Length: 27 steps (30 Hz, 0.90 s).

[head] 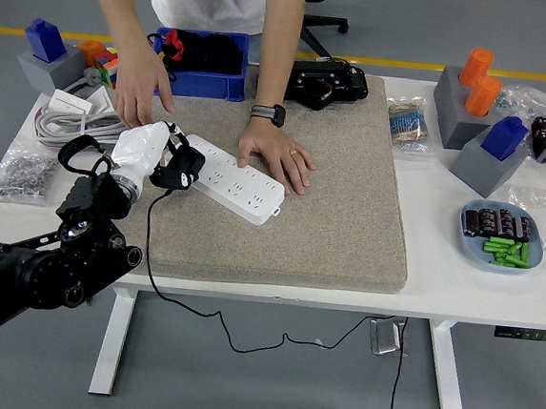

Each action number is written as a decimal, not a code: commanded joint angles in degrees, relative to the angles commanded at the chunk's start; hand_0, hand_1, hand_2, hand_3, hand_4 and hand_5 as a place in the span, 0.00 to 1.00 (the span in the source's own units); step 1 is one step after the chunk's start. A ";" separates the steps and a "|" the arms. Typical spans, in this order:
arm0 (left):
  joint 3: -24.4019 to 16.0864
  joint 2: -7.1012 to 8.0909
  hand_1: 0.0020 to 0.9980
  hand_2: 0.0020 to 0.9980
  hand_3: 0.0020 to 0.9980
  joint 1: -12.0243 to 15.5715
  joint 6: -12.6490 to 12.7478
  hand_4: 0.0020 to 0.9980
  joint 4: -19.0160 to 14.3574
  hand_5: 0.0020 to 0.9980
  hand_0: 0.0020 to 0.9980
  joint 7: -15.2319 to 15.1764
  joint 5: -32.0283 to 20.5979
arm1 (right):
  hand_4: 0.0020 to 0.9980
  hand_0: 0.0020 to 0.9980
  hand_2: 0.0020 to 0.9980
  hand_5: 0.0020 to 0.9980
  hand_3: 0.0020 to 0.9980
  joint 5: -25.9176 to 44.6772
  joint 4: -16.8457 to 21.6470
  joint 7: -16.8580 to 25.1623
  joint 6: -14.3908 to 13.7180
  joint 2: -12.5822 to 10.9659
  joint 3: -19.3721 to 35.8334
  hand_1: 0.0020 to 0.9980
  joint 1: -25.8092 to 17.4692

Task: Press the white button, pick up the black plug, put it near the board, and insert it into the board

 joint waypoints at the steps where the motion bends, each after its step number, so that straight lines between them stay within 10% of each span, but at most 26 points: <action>1: 0.09 0.01 0.22 0.22 0.56 0.00 -0.13 0.56 -0.02 0.00 0.14 0.05 -0.03 | 0.66 0.79 0.67 0.43 0.62 -0.02 -0.02 0.00 -0.01 0.00 0.02 0.69 -0.01; 15: -0.14 -0.12 0.25 0.27 0.55 -0.04 -1.59 0.59 0.21 0.00 0.17 0.62 -0.38 | 0.66 0.79 0.67 0.43 0.62 -0.10 -0.04 0.02 0.00 0.07 0.15 0.69 -0.01; 16: -0.19 -0.11 0.41 0.41 0.60 -0.04 -1.69 0.80 0.22 0.00 0.27 0.65 -0.40 | 0.66 0.79 0.67 0.43 0.62 -0.10 -0.05 0.02 0.01 0.08 0.16 0.69 -0.01; 27: -0.74 0.00 0.60 0.56 0.73 0.18 -4.21 0.95 -0.25 0.05 0.40 0.49 -4.39 | 0.66 0.79 0.67 0.43 0.62 -0.14 -0.04 0.03 0.04 0.14 0.23 0.69 -0.05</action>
